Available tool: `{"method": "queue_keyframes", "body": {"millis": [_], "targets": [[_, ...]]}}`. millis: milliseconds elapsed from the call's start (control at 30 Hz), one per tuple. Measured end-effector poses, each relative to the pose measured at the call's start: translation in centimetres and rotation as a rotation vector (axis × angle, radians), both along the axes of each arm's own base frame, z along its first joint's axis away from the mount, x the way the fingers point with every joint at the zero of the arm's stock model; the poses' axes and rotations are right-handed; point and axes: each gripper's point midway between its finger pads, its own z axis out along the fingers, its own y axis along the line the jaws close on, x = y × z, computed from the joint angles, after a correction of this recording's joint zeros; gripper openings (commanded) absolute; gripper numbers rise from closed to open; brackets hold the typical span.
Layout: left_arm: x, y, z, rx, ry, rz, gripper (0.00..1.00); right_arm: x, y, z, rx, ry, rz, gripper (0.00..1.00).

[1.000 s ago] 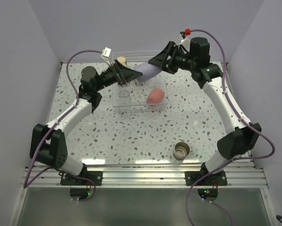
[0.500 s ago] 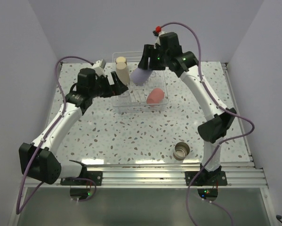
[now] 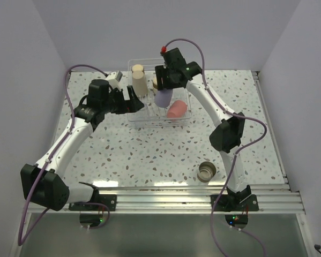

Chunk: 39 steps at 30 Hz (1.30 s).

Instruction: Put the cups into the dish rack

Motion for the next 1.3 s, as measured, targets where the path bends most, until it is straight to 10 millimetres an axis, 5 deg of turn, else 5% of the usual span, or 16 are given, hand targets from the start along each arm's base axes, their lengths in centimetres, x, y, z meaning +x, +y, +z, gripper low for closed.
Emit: {"method": "queue_keyframes", "body": {"millis": [333,700,933,1300], "targets": [[-0.1,0.0,-0.5,0.012,0.015,-0.008,1.0,-0.5,1.3,-0.6,-0.018,-0.003,0.032,0.0],[0.1,-0.1,-1.2,0.022,0.032,-0.013,1.0,0.3,1.2,-4.8,-0.098,0.035,0.034,0.0],[0.4,-0.2,-1.5,0.022,0.043,-0.017,1.0,0.6,1.5,-4.9,-0.101,0.019,0.043,0.0],[0.6,-0.3,-1.4,0.019,0.042,-0.021,1.0,-2.4,1.1,-6.1,-0.161,0.043,0.108,0.61]]}}
